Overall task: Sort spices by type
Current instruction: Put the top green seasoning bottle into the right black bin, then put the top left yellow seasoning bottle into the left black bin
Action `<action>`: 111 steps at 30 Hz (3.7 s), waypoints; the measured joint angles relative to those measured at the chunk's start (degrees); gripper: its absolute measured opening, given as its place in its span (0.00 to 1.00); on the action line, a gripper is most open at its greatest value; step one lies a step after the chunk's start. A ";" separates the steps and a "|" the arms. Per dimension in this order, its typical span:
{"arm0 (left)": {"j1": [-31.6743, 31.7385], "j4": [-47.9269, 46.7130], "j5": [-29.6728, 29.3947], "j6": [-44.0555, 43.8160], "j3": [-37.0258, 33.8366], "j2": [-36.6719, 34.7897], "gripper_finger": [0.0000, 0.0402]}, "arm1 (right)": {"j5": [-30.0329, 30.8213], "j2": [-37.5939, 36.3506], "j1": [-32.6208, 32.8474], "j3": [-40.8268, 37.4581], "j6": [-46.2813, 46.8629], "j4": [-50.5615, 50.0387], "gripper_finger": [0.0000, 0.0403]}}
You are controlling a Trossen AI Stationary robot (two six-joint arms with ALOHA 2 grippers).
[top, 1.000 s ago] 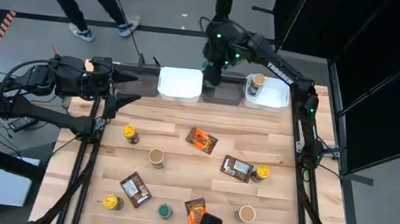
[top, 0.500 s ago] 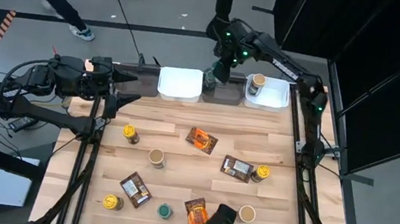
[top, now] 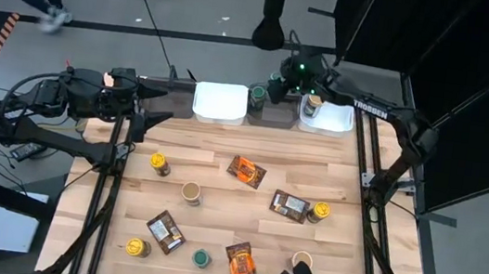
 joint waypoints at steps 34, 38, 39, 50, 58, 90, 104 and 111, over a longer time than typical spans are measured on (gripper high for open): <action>0.00 2.95 -0.65 0.15 -0.02 3.19 0.87 | 17.13 8.55 3.73 -5.33 14.63 8.04 0.53; 0.00 2.89 -0.65 0.17 -0.02 3.19 0.87 | 17.52 10.02 3.80 -5.35 15.14 9.08 0.53; 0.00 2.88 -0.65 0.17 -0.02 3.19 0.87 | 18.22 10.31 3.78 -5.34 15.30 9.71 0.53; 0.00 2.87 -0.65 1.46 -0.02 3.19 0.87 | 20.51 10.76 3.29 -5.33 15.01 9.05 0.62; 0.00 2.89 -0.64 1.49 -0.02 3.19 0.87 | 20.18 10.72 3.29 -5.31 11.77 9.22 0.65; -2.57 -23.72 6.06 -8.35 -8.02 14.14 0.87 | 16.13 -29.29 9.50 -5.24 -2.28 -5.14 0.61; -6.26 -25.79 4.58 -13.59 -17.15 14.03 0.87 | 15.80 -30.03 9.83 -5.24 -4.82 -10.87 0.62; -7.35 -26.50 3.31 -12.17 -20.27 14.01 0.87 | 15.58 -30.03 9.83 -5.24 -5.17 -10.87 0.61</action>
